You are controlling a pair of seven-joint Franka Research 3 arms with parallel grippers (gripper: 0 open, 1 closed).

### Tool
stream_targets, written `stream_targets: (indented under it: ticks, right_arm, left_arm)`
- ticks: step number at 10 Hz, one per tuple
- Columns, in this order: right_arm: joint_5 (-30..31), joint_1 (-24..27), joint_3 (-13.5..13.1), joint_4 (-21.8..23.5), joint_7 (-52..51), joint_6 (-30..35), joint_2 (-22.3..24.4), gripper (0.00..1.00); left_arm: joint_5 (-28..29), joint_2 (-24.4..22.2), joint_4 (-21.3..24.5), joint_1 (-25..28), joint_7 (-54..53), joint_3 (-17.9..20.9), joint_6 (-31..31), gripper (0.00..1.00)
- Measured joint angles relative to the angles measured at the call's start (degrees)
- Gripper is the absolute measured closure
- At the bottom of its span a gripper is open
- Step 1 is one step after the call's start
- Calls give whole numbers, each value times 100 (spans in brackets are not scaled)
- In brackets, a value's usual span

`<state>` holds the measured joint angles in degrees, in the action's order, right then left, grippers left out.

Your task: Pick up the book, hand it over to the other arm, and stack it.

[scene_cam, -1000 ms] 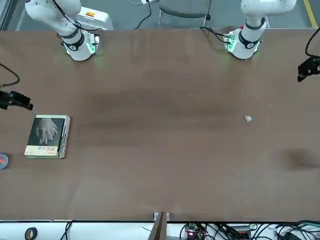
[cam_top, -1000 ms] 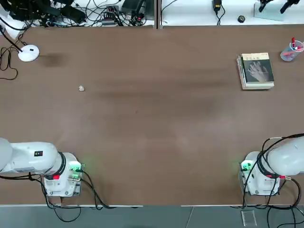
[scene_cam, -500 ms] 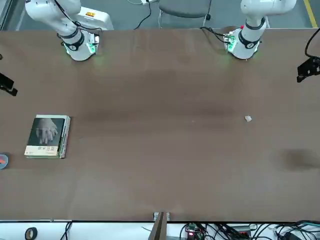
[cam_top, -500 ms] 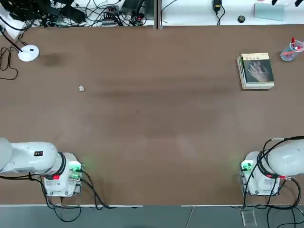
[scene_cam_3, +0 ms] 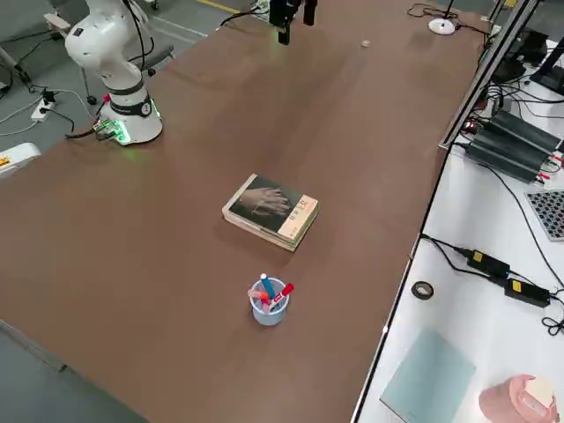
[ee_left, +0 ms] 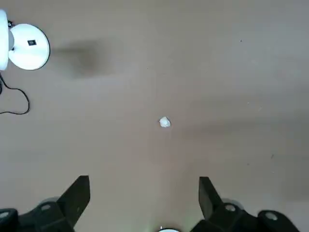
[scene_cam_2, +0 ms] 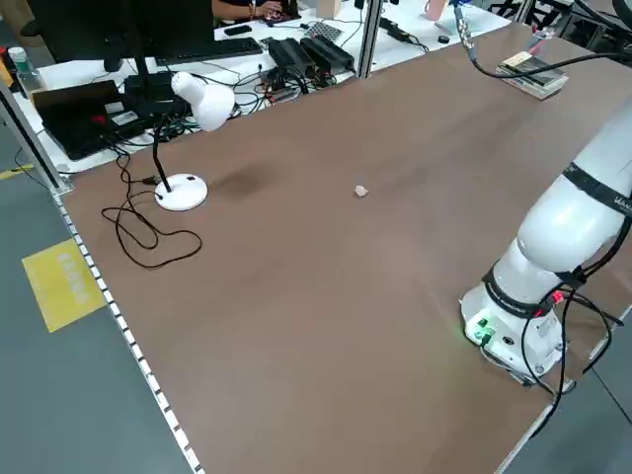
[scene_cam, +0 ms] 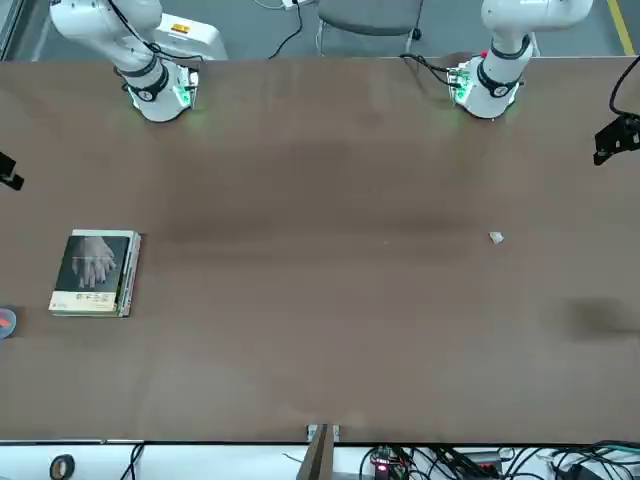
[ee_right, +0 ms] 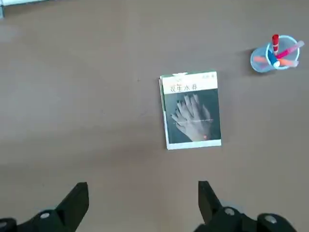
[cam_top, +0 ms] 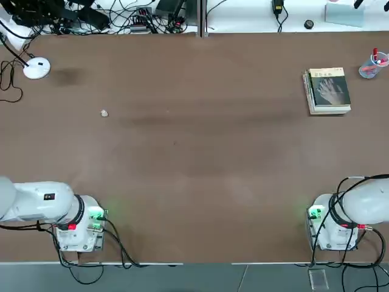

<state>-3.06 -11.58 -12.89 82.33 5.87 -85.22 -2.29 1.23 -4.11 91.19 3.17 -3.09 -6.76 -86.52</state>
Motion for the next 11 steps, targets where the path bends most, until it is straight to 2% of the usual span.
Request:
stream_targets:
  ticks: [4,11]
  right_arm:
    - [267,15,134,453,-177,-400,-9,0]
    - [350,15,215,514,-420,-409,-2,0]
  left_arm:
    - [0,0,0,0,0,0,-4,0]
    - [0,0,0,0,0,-1,-12,0]
